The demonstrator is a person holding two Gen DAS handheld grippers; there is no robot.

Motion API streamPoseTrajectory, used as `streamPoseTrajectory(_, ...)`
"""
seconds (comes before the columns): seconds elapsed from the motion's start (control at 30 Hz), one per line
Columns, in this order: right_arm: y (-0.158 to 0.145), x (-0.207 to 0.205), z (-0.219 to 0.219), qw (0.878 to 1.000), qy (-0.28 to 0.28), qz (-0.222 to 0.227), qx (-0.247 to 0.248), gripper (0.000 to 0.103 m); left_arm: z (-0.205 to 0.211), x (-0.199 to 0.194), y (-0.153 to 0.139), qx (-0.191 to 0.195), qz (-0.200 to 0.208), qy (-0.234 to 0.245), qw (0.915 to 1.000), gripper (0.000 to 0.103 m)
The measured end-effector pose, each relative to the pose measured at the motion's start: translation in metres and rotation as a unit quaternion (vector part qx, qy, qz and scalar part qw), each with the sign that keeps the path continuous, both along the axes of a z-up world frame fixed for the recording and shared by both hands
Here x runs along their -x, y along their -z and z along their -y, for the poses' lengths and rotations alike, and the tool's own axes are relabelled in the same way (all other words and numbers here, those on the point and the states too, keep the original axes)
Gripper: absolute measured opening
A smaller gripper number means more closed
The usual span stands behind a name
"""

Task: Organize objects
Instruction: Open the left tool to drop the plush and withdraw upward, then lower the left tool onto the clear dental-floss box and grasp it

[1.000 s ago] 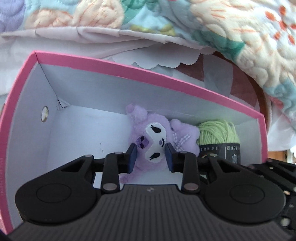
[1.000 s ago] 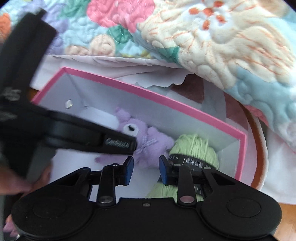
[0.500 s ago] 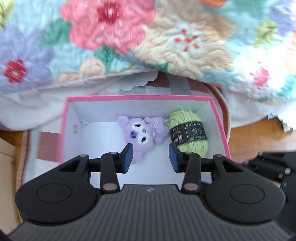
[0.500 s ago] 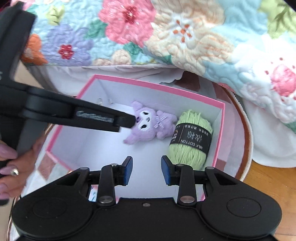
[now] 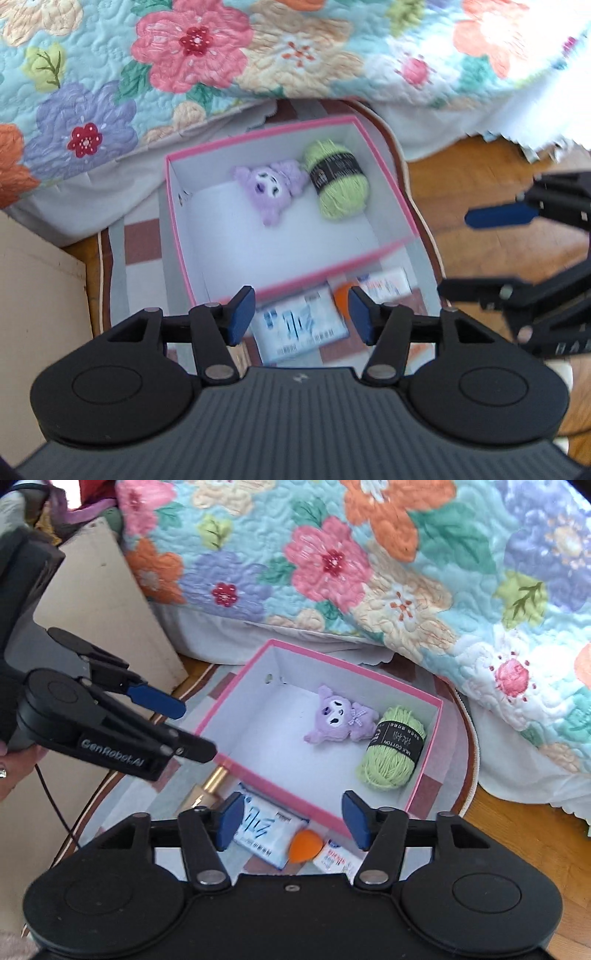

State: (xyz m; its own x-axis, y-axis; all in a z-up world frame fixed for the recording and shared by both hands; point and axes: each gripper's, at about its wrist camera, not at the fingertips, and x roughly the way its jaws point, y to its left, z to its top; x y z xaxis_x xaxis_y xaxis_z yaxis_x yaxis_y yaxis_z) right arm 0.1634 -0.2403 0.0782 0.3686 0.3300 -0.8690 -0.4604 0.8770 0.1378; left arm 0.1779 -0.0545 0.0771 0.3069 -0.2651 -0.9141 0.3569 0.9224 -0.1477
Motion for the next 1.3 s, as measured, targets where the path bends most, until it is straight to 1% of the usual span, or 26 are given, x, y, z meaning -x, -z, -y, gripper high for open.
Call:
streamPoseTrajectory(0.07,-0.008,0.014,0.002,1.0,0.0,0.003,-0.002,0.069,-0.005,0.015,-0.003,0.002,-0.001,0.006,1.0,0.06)
streamPoseTrajectory(0.1,-0.011,0.02,0.002,1.0,0.0,0.005,-0.002,0.073,-0.007,0.021,-0.005,0.003,-0.002,0.009,1.0,0.06)
streamPoseTrajectory(0.17,-0.016,0.032,0.005,1.0,0.002,0.005,-0.002,0.078,-0.011,0.034,-0.008,0.007,-0.005,0.01,0.9999,0.061)
streamPoseTrajectory(0.23,-0.018,0.045,0.009,1.0,0.002,0.002,-0.006,0.079,-0.014,0.044,-0.011,0.016,0.0,0.014,0.9998,0.065)
streamPoseTrajectory(0.27,-0.018,0.052,0.01,1.0,0.002,0.0,-0.008,0.082,-0.015,0.05,-0.012,0.02,0.003,0.015,0.9997,0.069)
streamPoseTrajectory(0.3,-0.018,0.058,0.012,1.0,0.001,-0.003,-0.011,0.086,-0.015,0.056,-0.013,0.021,0.005,0.016,0.9996,0.071)
streamPoseTrajectory(0.37,-0.016,0.069,0.016,1.0,0.001,-0.009,-0.017,0.087,-0.015,0.068,-0.011,0.018,0.011,0.011,0.9997,0.071)
streamPoseTrajectory(0.43,-0.012,0.081,0.019,1.0,0.002,-0.011,-0.019,0.087,-0.011,0.081,-0.005,0.005,0.014,0.015,0.9998,0.071)
streamPoseTrajectory(0.57,0.0,0.103,0.026,0.999,-0.003,-0.02,-0.026,0.087,-0.004,0.104,0.009,0.008,-0.001,0.026,0.9996,0.071)
streamPoseTrajectory(0.63,0.008,0.114,0.03,0.999,-0.005,-0.021,-0.034,0.087,-0.001,0.113,0.015,0.007,-0.006,0.029,0.9995,0.072)
streamPoseTrajectory(0.7,0.018,0.123,0.035,0.999,-0.008,-0.021,-0.049,0.089,0.004,0.121,0.022,0.007,-0.004,0.033,0.9994,0.077)
streamPoseTrajectory(0.77,0.031,0.133,0.038,0.999,-0.008,-0.01,-0.051,0.089,0.009,0.125,0.032,0.005,-0.008,0.033,0.9994,0.077)
streamPoseTrajectory(0.83,0.045,0.14,0.038,0.999,-0.004,0.01,-0.041,0.089,0.011,0.126,0.042,0.008,-0.01,0.019,0.9998,0.077)
streamPoseTrajectory(0.93,0.07,0.144,0.039,0.999,-0.001,0.01,-0.051,0.089,0.017,0.127,0.059,0.004,-0.018,0.022,0.9996,0.077)
streamPoseTrajectory(1.0,0.085,0.146,0.038,0.999,-0.006,0.012,-0.052,0.089,0.02,0.126,0.071,0.011,-0.03,0.022,0.9992,0.077)
streamPoseTrajectory(1.07,0.097,0.148,0.035,0.999,-0.011,0.014,-0.041,0.089,0.021,0.125,0.084,0.027,-0.037,0.017,0.9988,0.077)
streamPoseTrajectory(1.3,0.137,0.136,0.031,1.0,-0.018,0.012,0.009,0.089,0.029,0.117,0.132,0.056,-0.058,-0.009,0.9967,0.077)
